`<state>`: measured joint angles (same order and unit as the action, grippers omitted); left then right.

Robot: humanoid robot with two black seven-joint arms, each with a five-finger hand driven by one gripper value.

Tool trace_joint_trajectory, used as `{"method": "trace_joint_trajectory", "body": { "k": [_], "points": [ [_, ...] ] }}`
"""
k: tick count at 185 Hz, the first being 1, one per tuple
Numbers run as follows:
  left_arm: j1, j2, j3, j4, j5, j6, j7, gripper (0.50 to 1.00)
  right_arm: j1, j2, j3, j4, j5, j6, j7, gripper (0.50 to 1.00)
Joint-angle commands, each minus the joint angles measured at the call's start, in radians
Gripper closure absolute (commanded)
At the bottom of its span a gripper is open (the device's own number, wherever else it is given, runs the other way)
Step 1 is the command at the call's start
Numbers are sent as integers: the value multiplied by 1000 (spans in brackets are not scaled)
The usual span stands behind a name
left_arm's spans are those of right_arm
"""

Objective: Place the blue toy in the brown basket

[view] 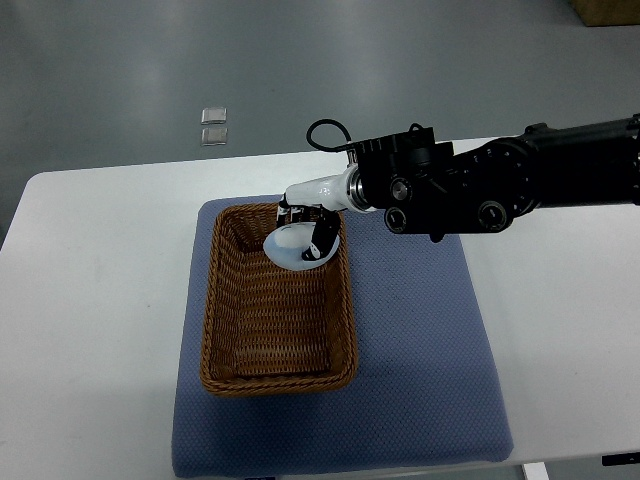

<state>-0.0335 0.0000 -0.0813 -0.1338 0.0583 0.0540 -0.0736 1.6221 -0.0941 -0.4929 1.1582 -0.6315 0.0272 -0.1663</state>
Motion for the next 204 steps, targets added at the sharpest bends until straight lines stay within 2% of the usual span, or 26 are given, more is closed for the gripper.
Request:
{"method": "trace_joint_trajectory", "body": {
  "k": [1, 11, 85, 122, 157, 185, 204],
  "points": [
    [0, 0, 0, 0, 0, 0, 0, 500, -1, 2, 17, 0, 1, 10, 11, 632],
    [0, 0, 0, 0, 0, 0, 0, 500, -1, 2, 25, 2, 3, 11, 14, 601],
    [0, 0, 0, 0, 0, 1, 0, 500, 13, -21, 28, 2, 3, 10, 18, 593],
    [1, 0, 0, 0, 0, 0, 0, 500, -13, -154, 137, -5, 13, 3, 70, 595],
    [0, 0, 0, -1, 0, 0, 0, 500, -264, -295, 471, -95, 170, -3, 88, 593],
    [0, 0, 0, -1, 0, 0, 0, 500, -481, -334, 778, -118, 245, -1, 88, 593],
    [0, 0, 0, -1, 0, 0, 0, 500, -594, -311, 959, -140, 253, -7, 91, 595]
  ]
}}
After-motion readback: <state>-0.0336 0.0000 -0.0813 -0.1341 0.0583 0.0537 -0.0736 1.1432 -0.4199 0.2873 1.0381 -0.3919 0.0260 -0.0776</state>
